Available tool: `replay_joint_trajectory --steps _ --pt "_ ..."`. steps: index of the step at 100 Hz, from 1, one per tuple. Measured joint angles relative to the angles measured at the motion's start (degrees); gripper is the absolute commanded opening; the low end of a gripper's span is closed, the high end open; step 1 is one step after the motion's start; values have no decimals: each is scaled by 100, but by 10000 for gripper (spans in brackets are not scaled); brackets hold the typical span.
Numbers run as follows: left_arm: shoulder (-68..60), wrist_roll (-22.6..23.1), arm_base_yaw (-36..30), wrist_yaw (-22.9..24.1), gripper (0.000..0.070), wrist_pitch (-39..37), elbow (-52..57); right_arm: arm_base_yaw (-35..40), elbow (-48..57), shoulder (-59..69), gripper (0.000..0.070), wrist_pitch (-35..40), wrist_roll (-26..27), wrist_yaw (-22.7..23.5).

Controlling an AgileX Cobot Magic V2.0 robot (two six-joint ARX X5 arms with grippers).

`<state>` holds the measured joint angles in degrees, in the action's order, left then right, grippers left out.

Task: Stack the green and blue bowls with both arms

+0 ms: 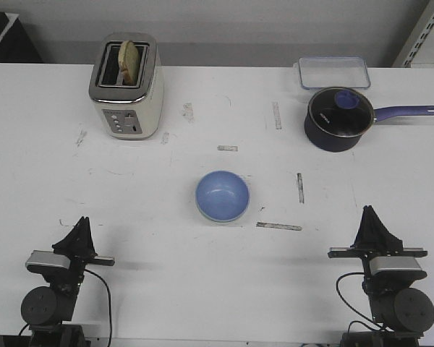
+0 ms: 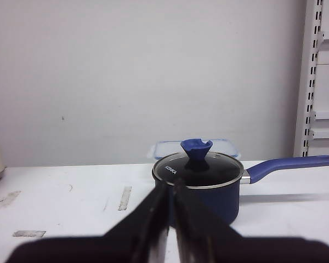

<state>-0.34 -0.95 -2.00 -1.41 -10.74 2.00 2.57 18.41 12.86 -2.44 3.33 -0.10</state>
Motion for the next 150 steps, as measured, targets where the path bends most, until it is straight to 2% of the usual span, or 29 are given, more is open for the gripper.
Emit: replay_joint_trajectory --steps 22,50,150 --pt "4 0 2 22 1 96 -2 0 0 0 5 0 2 0" --pt "4 24 2 275 1 98 -2 0 0 0 5 -15 2 0" --pt "4 26 2 278 1 101 -2 0 0 0 5 -20 2 0"
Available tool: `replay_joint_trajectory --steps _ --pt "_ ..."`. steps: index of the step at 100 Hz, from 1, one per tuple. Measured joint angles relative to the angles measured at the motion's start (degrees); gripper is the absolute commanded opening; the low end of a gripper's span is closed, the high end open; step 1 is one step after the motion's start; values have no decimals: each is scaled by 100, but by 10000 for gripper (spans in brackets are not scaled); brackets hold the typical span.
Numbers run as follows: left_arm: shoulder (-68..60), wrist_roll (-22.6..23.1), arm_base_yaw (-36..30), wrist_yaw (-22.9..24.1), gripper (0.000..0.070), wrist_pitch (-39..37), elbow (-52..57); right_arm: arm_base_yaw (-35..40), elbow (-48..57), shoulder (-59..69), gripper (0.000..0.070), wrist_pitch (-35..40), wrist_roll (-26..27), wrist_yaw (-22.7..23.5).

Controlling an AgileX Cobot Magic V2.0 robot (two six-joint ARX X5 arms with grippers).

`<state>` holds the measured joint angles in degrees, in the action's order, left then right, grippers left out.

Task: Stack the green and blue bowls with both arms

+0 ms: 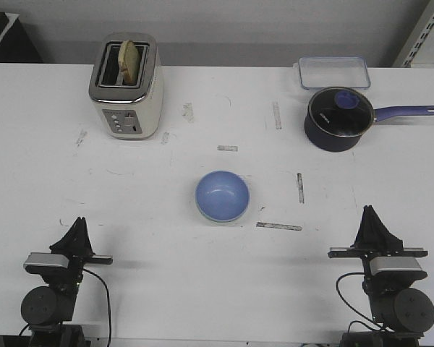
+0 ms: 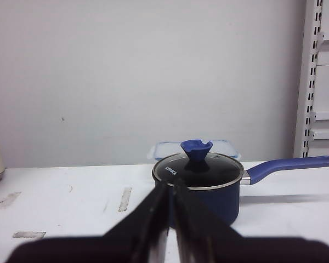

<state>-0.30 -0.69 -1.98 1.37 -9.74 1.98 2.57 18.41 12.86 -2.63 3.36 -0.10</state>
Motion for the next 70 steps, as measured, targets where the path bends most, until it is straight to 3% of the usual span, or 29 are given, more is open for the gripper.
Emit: replay_joint_trajectory --steps 70 --pt "0 0 0 0 1 0 0 -9 -7 -48 5 17 -2 -122"
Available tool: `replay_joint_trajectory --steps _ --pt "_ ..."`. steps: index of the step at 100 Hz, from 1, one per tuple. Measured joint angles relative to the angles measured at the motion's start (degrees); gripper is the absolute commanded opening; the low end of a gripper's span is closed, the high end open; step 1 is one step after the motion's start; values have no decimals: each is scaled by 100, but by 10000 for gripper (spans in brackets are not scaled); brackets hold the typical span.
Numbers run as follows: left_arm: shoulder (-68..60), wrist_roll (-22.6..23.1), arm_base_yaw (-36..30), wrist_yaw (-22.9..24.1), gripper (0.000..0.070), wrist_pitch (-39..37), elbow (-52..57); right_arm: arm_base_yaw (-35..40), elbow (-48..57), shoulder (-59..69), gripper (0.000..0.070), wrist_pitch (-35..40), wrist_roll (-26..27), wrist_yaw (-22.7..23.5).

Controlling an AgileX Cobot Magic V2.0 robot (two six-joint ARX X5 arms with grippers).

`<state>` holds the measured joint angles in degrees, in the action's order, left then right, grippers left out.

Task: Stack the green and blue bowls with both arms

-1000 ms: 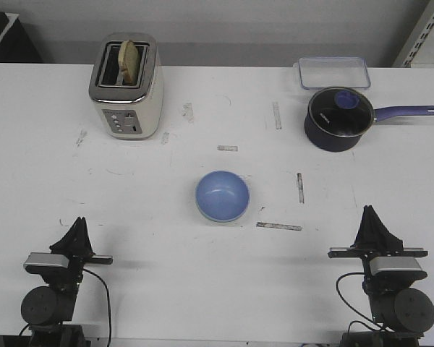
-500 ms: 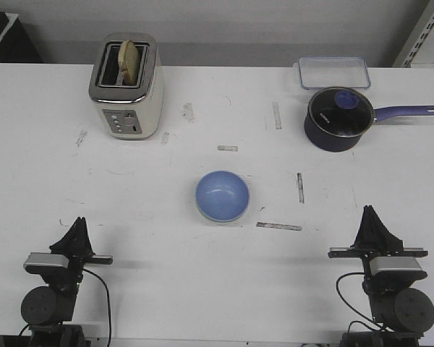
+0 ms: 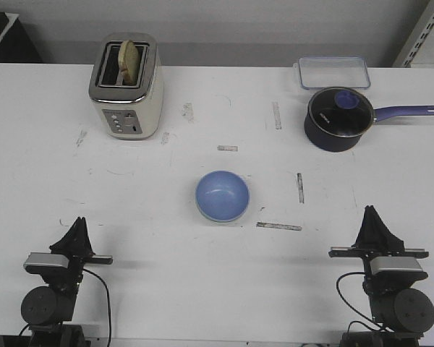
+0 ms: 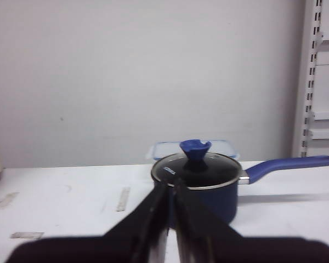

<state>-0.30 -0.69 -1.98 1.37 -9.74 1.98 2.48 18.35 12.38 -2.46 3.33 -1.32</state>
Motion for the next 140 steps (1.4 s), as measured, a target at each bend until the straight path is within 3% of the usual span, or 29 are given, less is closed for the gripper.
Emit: replay_joint_trajectory --steps 73,140 --pt "0 0 0 0 1 0 0 -251 -1580 -1207 5 -35 -7 133" --pt "0 0 0 0 1 0 0 -254 -1746 -1213 5 -107 -269 162"
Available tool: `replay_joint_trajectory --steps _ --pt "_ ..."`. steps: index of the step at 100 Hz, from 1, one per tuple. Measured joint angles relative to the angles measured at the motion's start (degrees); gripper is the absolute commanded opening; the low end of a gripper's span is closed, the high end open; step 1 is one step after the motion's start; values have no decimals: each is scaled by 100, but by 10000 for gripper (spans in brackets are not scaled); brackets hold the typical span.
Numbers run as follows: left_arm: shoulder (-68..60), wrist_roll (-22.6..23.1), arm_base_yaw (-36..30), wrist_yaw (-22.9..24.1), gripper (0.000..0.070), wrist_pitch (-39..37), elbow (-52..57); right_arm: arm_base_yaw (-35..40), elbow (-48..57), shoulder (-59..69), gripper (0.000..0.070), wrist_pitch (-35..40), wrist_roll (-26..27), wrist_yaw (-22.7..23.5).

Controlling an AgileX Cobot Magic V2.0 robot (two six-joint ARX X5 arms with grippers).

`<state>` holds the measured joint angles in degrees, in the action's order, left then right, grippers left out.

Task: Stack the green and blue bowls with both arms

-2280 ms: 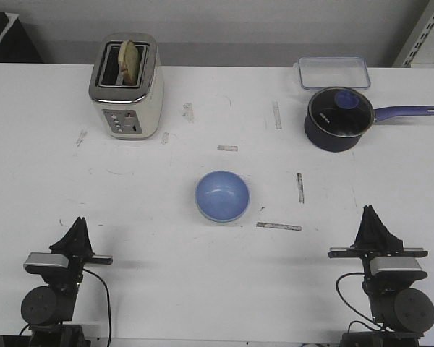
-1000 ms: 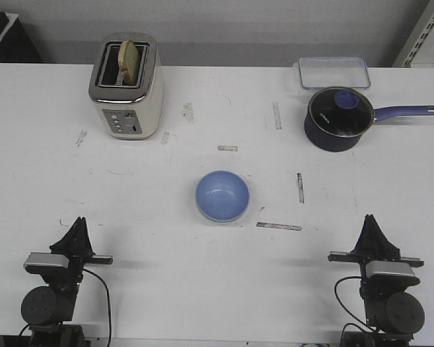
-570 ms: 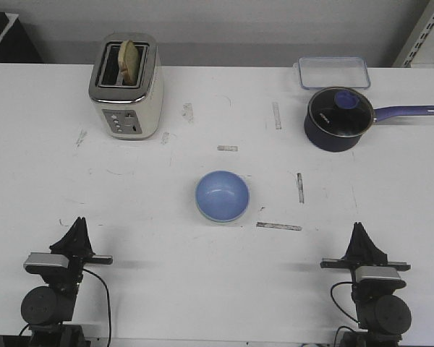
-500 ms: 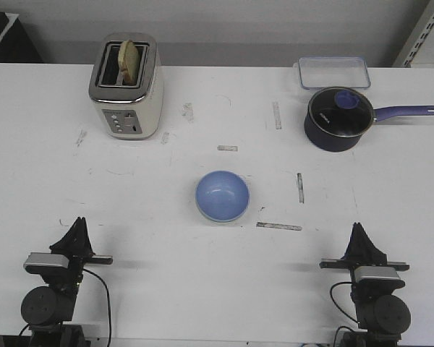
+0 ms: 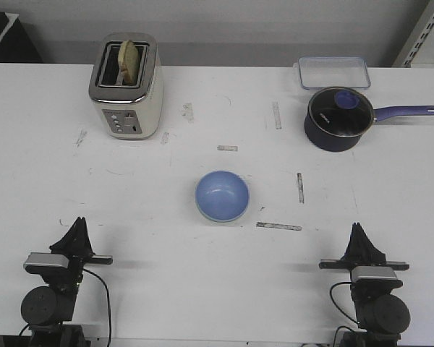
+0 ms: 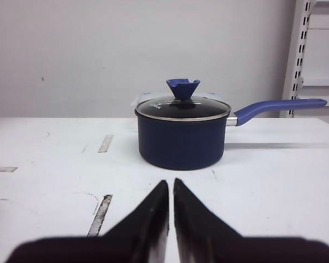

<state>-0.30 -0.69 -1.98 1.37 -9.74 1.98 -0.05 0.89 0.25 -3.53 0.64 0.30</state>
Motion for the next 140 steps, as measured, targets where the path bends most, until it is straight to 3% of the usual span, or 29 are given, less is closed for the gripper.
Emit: replay_joint_trajectory --steps 140 --pt "0 0 0 0 1 0 0 0 0 0 5 0 219 164"
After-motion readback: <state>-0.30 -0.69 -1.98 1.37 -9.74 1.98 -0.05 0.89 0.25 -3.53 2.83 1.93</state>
